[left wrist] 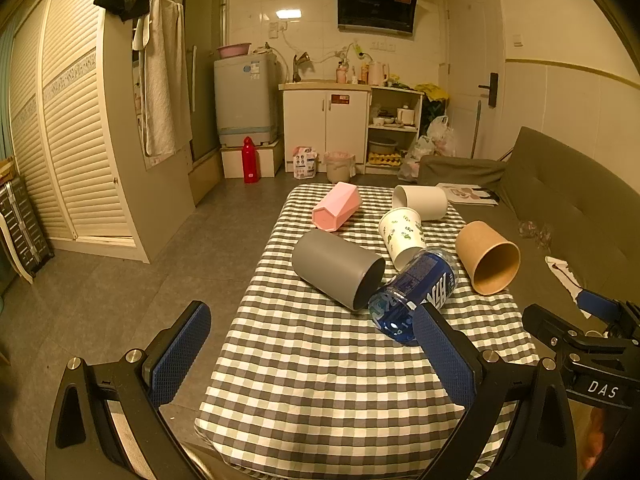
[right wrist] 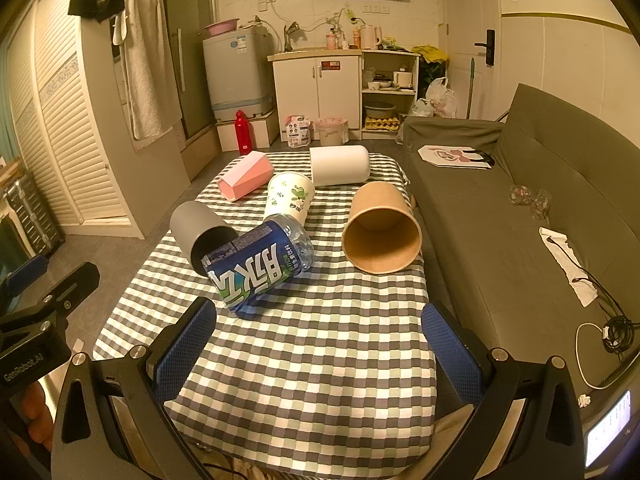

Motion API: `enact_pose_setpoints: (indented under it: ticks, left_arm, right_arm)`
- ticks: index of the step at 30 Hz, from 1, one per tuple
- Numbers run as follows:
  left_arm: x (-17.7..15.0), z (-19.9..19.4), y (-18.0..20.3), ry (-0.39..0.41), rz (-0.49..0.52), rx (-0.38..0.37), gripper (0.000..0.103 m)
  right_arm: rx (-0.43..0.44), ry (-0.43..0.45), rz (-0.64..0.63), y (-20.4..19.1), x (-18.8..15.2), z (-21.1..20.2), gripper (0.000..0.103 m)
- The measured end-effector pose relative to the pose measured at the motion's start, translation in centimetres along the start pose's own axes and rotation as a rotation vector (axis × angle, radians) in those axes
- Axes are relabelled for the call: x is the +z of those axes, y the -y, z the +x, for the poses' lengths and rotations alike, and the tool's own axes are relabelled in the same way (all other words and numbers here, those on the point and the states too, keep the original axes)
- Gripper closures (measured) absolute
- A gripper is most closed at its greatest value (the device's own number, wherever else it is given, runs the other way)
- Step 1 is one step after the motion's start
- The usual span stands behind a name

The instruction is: Flip cup upside down

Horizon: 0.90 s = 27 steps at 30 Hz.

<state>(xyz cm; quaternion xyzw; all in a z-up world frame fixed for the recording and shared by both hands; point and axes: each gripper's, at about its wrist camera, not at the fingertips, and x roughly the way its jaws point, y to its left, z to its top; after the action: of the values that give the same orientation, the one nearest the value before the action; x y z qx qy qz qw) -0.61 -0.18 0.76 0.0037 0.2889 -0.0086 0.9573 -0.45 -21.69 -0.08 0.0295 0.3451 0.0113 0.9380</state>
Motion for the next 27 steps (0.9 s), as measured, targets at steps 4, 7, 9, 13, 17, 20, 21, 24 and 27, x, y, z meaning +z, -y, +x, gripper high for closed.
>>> enact_pose_setpoints:
  ticks: [4,7,9,13,17,20,21,24,27]
  left_arm:
    - [-0.1,0.3,0.0,-0.009,-0.001,0.001,0.000]
    - [0.1,0.5,0.0,-0.023,0.000,0.007,0.000]
    - [0.3,0.8,-0.1,-0.031,-0.004,0.011,0.000]
    - [1.3,1.5,-0.3,-0.040,-0.016,0.020,0.000]
    - [2.7,3.0,-0.5,-0.052,-0.039,0.019,0.000]
    - [3.8,4.5,-0.4,-0.063,-0.045,0.017,0.000]
    - [4.2,5.1,-0.3,-0.067,-0.043,0.017,0.000]
    - [5.3,7.1,0.2,-0.085,-0.038,0.022,0.000]
    - [6.1,9.4,0.5,-0.108,-0.038,0.026,0.000]
  right_arm:
    - [0.000,-0.008,0.001,-0.1,-0.2,0.2,0.000]
    - [0.002,-0.017,0.000,-0.1,-0.1,0.5,0.000]
    - [0.006,-0.025,0.001,-0.1,0.1,0.6,0.000]
    - [0.021,-0.040,0.011,0.4,1.2,0.7,0.000]
    - [0.021,-0.078,0.014,1.6,3.9,1.5,0.000]
    - [-0.012,-0.099,0.019,2.9,6.5,2.5,0.000]
    - [-0.019,-0.115,0.023,3.4,7.5,3.1,0.000]
    - [-0.049,-0.174,0.021,4.8,10.0,5.7,0.000]
    - [-0.074,-0.250,0.001,5.8,12.0,9.1,0.000]
